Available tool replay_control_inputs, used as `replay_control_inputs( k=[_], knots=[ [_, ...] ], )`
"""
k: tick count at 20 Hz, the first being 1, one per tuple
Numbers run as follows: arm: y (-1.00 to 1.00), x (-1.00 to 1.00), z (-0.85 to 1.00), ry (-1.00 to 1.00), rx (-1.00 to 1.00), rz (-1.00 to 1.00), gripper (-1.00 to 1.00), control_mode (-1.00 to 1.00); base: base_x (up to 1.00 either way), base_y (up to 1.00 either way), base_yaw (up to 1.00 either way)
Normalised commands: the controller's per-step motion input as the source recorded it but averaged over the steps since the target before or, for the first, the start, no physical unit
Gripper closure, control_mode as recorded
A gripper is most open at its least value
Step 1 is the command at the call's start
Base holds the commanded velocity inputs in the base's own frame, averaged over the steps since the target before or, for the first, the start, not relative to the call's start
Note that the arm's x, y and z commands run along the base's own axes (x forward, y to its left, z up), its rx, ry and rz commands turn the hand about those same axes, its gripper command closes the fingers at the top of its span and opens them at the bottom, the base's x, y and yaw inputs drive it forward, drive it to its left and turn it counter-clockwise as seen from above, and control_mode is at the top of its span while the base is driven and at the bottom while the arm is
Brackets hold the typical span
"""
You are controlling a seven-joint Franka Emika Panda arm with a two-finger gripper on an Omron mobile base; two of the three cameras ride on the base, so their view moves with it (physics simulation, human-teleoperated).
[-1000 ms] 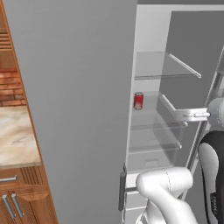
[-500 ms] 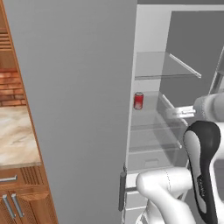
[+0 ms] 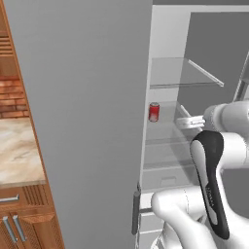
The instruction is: Open the fridge, grab two sodas, and place both sodas inside the bowl with ice on the dining counter.
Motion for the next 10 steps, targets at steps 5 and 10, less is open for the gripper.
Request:
replay_control_inputs(
  k=[5,10],
  knots=[
    [0.00,0.39,-0.27,-0.08,-0.03,0.00,-1.00,-1.00,0.00,0.00,0.00],
    [-0.01,0.29,-0.30,-0.05,0.00,0.00,-1.00,-1.00,0.00,0.00,0.00]
  ],
)
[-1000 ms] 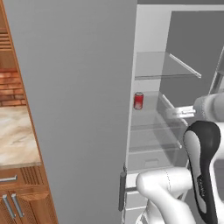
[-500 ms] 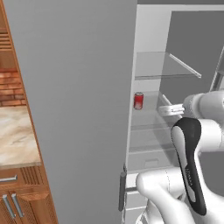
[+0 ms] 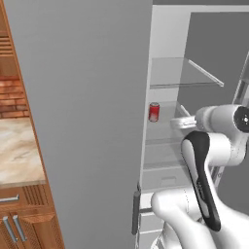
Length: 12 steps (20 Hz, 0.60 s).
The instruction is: Open the fridge, grab two sodas, and place both sodas inside the bowl with ice on the dining counter.
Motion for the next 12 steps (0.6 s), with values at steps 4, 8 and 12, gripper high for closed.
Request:
replay_control_inputs(
  k=[4,8,12],
  knots=[
    [-0.03,0.29,-0.27,-0.01,0.00,0.00,-1.00,-1.00,0.00,0.00,0.00],
    [-0.08,0.31,-0.20,-0.01,0.00,0.00,-1.00,-1.00,0.00,0.00,0.00],
    [0.00,0.51,-0.06,0.00,0.00,0.00,-1.00,-1.00,0.00,0.00,0.00]
  ],
)
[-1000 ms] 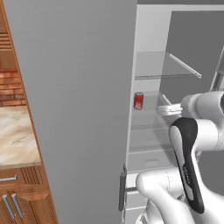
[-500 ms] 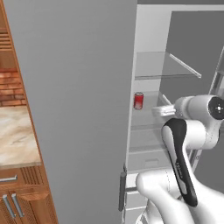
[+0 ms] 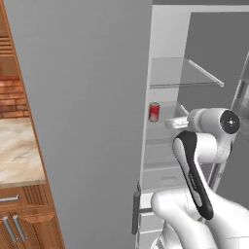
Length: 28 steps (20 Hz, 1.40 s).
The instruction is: Open the fridge, grab two sodas, and place both sodas inside the bowl with ice on the dining counter.
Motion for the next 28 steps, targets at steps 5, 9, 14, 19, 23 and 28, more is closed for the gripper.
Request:
replay_control_inputs(
  k=[5,9,14,19,23,28],
  knots=[
    [0.00,0.65,0.00,0.00,0.00,0.00,-1.00,-1.00,0.00,0.00,0.00],
    [-0.01,0.62,0.00,0.00,0.01,0.00,-1.00,-1.00,0.00,0.00,0.00],
    [0.00,0.63,-0.01,0.01,0.00,0.00,-1.00,-1.00,0.00,0.00,0.00],
    [0.00,0.63,-0.02,0.05,0.00,0.00,-1.00,-1.00,0.00,0.00,0.00],
    [0.00,0.50,-0.07,0.07,0.00,0.00,-1.00,-1.00,0.00,0.00,0.00],
    [0.00,0.36,-0.21,0.07,0.00,0.00,-1.00,-1.00,0.00,0.00,0.00]
  ],
)
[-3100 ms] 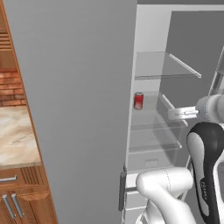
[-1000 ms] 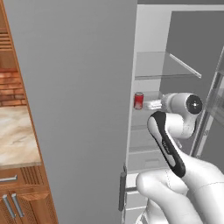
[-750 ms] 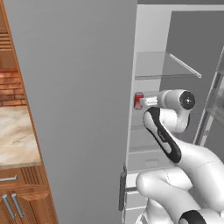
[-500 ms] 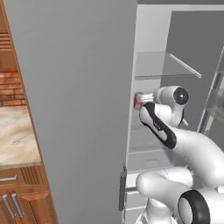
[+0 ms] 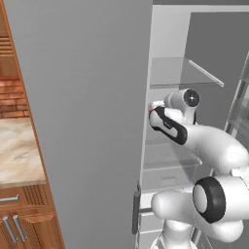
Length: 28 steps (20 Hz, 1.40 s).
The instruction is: Open the fridge, grab two sodas, and place both sodas inside the bowl with ice on the dining counter.
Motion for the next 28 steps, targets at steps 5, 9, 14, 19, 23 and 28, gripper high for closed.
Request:
replay_control_inputs(
  k=[5,9,14,19,23,28],
  knots=[
    [0.00,0.37,-0.26,0.05,0.00,0.00,-1.00,-1.00,0.00,0.00,0.00],
    [0.00,0.32,-0.38,0.03,0.00,0.00,-1.00,-1.00,0.00,0.00,0.00],
    [0.00,0.27,-0.34,0.03,0.00,0.00,-1.00,-1.00,0.00,0.00,0.00],
    [0.00,0.08,-0.12,0.00,0.00,0.00,-1.00,-1.00,0.00,0.00,0.00],
    [0.05,0.07,-0.03,0.00,0.00,0.00,-1.00,-1.00,0.00,0.00,0.00],
    [0.07,0.17,-0.01,0.00,0.00,0.00,-1.00,-1.00,0.00,0.00,0.00]
  ],
)
